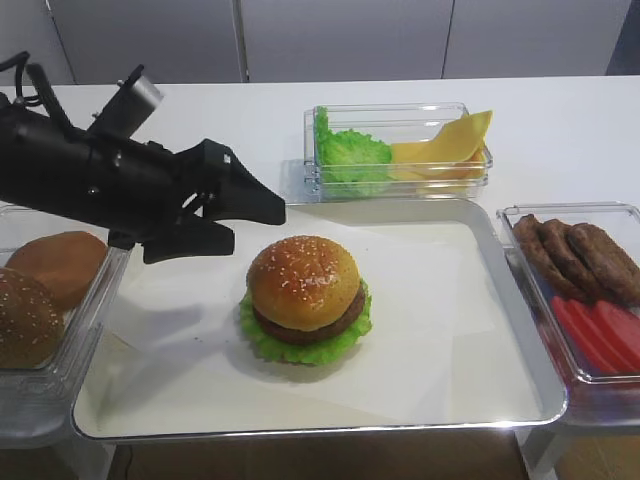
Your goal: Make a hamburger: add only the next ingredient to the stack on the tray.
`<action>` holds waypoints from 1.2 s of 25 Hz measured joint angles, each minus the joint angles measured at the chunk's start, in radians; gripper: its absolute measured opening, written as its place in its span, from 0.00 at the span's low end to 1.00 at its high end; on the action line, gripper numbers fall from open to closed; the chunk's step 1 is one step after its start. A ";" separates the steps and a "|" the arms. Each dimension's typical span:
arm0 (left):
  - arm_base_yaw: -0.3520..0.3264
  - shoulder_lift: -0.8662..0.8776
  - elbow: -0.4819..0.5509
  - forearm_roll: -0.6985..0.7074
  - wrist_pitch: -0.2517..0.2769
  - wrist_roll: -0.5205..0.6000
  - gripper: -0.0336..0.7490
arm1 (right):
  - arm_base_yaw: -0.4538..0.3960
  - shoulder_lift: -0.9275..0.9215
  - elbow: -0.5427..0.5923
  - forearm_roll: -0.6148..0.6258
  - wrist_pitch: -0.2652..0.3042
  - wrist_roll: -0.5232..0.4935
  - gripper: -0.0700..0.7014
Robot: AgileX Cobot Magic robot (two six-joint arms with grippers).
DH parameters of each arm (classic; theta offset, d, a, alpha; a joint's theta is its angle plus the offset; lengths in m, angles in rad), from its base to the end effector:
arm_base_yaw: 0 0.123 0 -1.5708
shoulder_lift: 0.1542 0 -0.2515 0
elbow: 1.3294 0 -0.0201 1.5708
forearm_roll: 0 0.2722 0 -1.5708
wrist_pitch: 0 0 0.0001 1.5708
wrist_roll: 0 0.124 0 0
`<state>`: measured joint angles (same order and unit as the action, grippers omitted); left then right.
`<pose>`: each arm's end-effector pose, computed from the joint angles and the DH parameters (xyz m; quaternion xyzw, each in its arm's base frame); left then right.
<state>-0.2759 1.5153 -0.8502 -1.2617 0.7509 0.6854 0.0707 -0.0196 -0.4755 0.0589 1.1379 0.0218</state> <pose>0.2913 -0.1663 0.1704 0.0341 0.8862 -0.4223 0.1872 0.0716 0.0117 0.2579 -0.0236 0.8732 0.0518 0.4840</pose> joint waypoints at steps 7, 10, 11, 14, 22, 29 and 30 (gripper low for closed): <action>0.000 -0.068 -0.080 0.446 0.008 -0.303 0.75 | 0.000 0.000 0.000 0.000 0.000 0.000 0.32; 0.000 -0.128 -0.092 0.698 0.033 -0.481 0.74 | 0.000 0.000 0.000 0.000 0.000 0.000 0.32; 0.000 -0.146 -0.092 0.777 0.050 -0.532 0.74 | 0.000 0.000 0.000 0.000 0.000 0.000 0.32; 0.000 -0.214 -0.095 0.937 0.112 -0.623 0.73 | 0.000 0.000 0.000 0.000 0.000 0.000 0.32; 0.000 -0.426 -0.095 1.197 0.306 -0.777 0.68 | 0.000 0.000 0.000 0.000 0.000 0.000 0.32; 0.000 -0.649 -0.095 1.324 0.433 -0.834 0.64 | 0.000 0.000 0.000 0.000 0.000 0.002 0.32; 0.000 -0.689 -0.091 1.337 0.446 -0.834 0.64 | 0.000 0.000 0.000 0.000 0.000 0.002 0.32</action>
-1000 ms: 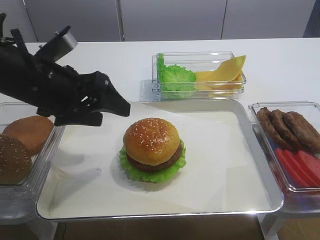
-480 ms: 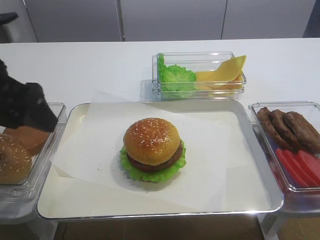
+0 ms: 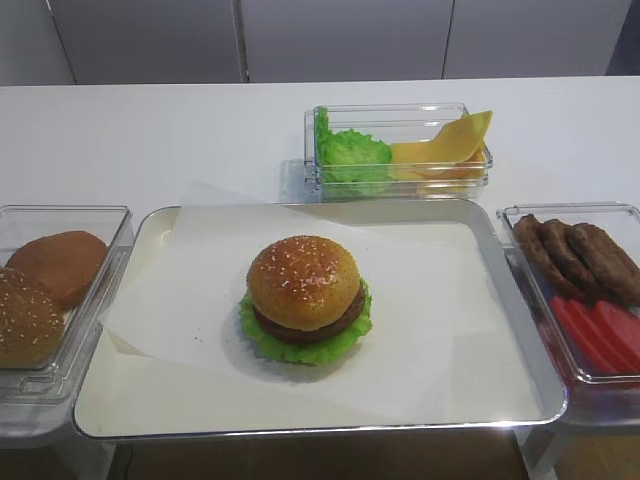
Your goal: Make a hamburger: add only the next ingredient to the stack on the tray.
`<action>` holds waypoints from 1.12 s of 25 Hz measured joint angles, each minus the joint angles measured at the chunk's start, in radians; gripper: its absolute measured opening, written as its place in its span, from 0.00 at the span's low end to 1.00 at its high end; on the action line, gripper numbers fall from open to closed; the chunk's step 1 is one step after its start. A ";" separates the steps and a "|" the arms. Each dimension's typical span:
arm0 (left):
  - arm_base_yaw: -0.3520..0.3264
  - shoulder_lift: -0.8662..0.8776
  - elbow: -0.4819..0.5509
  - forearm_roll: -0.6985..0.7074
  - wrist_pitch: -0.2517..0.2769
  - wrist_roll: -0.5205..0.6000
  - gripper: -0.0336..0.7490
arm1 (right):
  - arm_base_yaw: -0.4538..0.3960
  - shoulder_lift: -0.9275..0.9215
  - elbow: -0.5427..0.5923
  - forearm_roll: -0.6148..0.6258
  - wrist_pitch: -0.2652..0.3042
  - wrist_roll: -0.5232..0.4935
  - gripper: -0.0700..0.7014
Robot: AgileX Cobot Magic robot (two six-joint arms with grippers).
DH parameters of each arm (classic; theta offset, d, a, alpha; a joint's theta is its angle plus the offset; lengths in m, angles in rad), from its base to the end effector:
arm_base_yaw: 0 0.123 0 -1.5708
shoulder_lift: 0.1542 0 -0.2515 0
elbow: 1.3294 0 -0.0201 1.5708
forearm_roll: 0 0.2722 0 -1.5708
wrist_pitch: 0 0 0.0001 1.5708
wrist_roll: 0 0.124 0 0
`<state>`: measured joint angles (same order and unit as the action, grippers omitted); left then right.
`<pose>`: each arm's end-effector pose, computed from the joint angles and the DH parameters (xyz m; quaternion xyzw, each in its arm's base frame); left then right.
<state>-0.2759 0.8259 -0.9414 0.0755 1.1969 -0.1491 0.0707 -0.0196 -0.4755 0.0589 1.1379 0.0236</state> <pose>0.1851 -0.0434 0.3027 0.0639 0.9559 -0.0232 0.2857 0.0716 0.0117 0.2579 -0.0228 0.8732 0.0522 0.4839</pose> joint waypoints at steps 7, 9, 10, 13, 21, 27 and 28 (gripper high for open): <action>0.000 -0.296 0.132 0.029 0.061 -0.030 0.64 | 0.000 0.000 0.000 0.000 0.000 0.000 0.32; 0.000 -0.373 0.174 0.031 0.064 -0.032 0.63 | 0.000 0.000 0.000 0.000 0.000 0.000 0.32; 0.000 -0.414 0.196 0.031 0.064 -0.032 0.62 | 0.000 0.000 0.000 0.000 0.000 0.000 0.32; 0.000 -0.518 0.258 0.033 0.069 -0.032 0.62 | 0.000 0.000 0.000 0.000 0.000 0.000 0.32; 0.000 -0.767 0.313 0.033 0.076 -0.034 0.58 | 0.000 0.000 0.000 0.000 0.000 0.000 0.32; 0.000 -0.843 0.313 0.033 0.083 -0.027 0.57 | 0.000 0.000 0.000 0.000 0.000 0.000 0.32; 0.000 -0.845 0.317 0.031 0.083 -0.015 0.57 | 0.000 0.000 0.000 0.000 0.000 0.000 0.32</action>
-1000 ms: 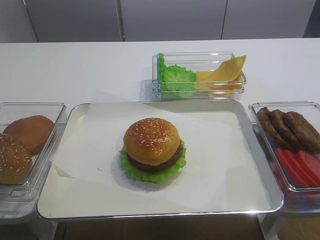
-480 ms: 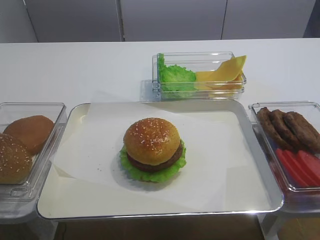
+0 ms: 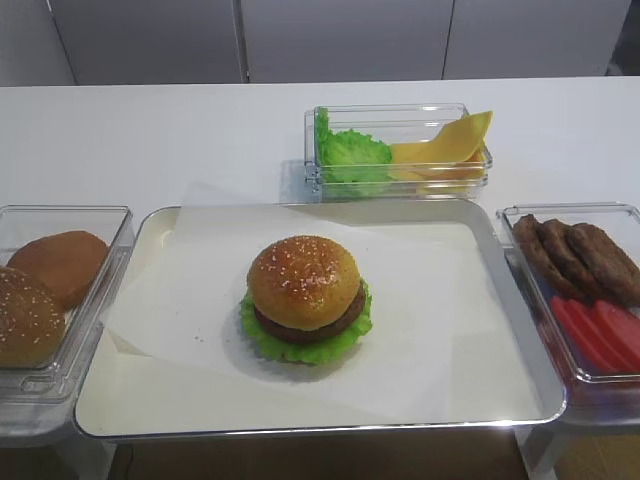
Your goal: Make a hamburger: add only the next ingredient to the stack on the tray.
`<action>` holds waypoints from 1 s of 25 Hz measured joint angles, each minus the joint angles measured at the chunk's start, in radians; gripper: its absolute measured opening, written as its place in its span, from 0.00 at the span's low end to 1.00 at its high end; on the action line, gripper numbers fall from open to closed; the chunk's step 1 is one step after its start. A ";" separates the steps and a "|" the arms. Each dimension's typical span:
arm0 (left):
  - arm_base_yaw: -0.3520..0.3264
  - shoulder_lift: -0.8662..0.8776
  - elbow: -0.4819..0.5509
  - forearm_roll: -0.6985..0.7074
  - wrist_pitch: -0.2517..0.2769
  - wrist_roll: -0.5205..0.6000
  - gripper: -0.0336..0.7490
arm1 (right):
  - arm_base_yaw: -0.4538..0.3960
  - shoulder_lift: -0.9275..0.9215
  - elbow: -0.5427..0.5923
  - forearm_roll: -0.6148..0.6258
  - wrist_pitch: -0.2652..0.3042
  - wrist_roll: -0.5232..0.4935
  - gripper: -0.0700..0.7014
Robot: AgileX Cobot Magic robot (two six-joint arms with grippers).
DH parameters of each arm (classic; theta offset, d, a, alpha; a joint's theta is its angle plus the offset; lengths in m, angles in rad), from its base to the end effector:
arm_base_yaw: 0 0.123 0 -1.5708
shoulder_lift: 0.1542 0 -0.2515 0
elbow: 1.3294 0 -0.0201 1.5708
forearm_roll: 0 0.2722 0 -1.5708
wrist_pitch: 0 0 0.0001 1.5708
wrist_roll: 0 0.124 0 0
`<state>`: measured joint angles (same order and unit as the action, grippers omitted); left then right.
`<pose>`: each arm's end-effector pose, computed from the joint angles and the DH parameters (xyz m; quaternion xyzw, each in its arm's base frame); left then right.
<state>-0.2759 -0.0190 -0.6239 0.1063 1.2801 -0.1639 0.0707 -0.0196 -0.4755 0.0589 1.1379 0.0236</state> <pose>0.0471 -0.0002 0.2890 0.0372 0.8706 -0.0558 0.4874 0.0716 0.0117 0.2579 -0.0228 0.8732 0.0522 0.4839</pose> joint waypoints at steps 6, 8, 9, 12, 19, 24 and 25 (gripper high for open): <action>0.000 0.000 0.082 -0.026 -0.009 0.030 0.56 | 0.000 0.000 0.000 0.000 0.000 0.000 0.32; 0.000 0.000 0.107 -0.049 -0.046 0.032 0.56 | 0.000 0.000 0.000 0.000 0.000 0.000 0.32; 0.000 0.000 0.116 -0.057 -0.068 0.035 0.56 | 0.000 0.000 0.000 0.000 0.000 0.000 0.32; 0.000 0.000 0.126 -0.064 -0.087 0.044 0.56 | 0.000 0.000 0.000 0.000 0.000 0.000 0.32; 0.000 0.000 0.134 -0.072 -0.089 0.060 0.56 | 0.000 0.000 0.000 0.000 0.000 -0.002 0.32; 0.000 0.000 0.134 -0.076 -0.090 0.060 0.56 | 0.000 0.000 0.000 0.000 0.000 -0.002 0.32; 0.000 0.000 0.134 -0.076 -0.090 0.060 0.56 | 0.000 0.000 0.000 0.000 0.000 -0.002 0.32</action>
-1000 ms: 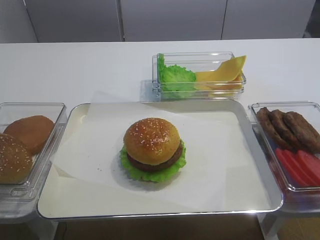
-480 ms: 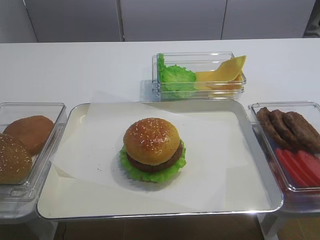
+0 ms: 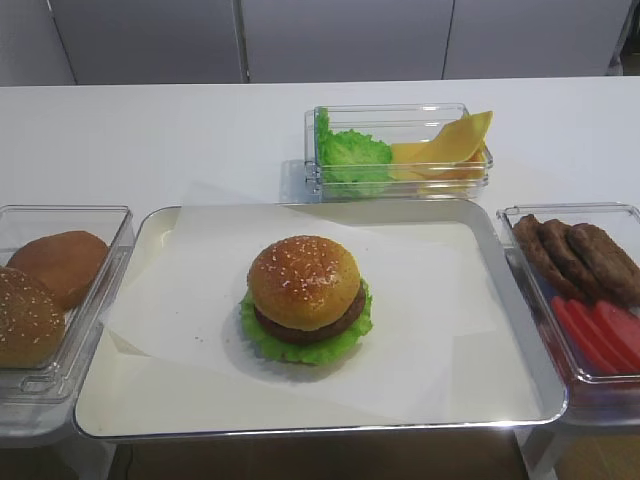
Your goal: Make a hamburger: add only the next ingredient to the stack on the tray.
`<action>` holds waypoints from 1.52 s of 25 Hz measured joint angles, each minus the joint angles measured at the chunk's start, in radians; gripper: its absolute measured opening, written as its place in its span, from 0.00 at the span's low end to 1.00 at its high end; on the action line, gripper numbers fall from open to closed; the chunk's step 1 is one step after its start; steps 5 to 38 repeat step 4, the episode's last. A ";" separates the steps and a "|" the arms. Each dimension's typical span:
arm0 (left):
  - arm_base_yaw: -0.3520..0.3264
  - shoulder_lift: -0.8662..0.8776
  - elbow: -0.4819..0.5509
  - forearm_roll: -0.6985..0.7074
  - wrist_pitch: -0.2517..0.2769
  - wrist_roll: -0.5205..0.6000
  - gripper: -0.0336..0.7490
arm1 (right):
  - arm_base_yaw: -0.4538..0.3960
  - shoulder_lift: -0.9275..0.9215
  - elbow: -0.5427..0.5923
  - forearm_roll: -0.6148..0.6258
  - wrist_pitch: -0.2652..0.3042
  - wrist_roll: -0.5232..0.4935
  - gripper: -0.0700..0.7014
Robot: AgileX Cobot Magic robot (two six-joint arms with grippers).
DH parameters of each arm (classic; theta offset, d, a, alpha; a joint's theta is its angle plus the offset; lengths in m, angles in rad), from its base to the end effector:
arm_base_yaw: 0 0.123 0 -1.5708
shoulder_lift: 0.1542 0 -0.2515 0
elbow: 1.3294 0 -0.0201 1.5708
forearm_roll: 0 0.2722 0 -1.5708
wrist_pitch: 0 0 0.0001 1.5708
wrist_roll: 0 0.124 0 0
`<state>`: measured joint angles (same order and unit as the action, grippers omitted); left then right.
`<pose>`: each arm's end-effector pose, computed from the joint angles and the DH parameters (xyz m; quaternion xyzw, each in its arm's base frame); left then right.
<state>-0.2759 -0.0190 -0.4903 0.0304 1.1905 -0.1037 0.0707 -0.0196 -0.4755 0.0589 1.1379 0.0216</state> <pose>0.0658 -0.0150 0.2570 0.0743 0.8799 -0.0737 0.4636 0.0716 0.0117 0.2579 -0.0236 0.8732 0.0517 0.4840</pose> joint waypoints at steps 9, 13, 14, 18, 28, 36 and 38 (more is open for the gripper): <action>0.061 0.000 0.000 0.000 -0.002 0.000 0.56 | 0.000 0.000 0.000 0.000 0.000 0.000 0.32; 0.061 0.000 0.000 0.000 -0.002 0.000 0.56 | 0.000 0.000 0.000 0.000 0.000 0.000 0.32; 0.061 0.000 0.000 0.000 -0.002 0.000 0.56 | 0.000 0.000 0.000 0.000 0.000 0.000 0.32; 0.061 0.000 0.000 0.000 -0.002 0.000 0.56 | 0.000 0.000 0.000 0.000 0.000 0.000 0.32; 0.061 0.000 0.000 0.000 -0.002 0.000 0.56 | 0.000 0.000 0.000 0.000 0.000 0.000 0.32; 0.061 0.000 0.000 0.000 -0.002 0.000 0.56 | 0.000 0.000 0.000 0.000 0.000 0.000 0.32; 0.061 0.000 0.000 0.000 -0.002 0.000 0.56 | 0.000 0.000 0.000 0.000 0.000 0.000 0.32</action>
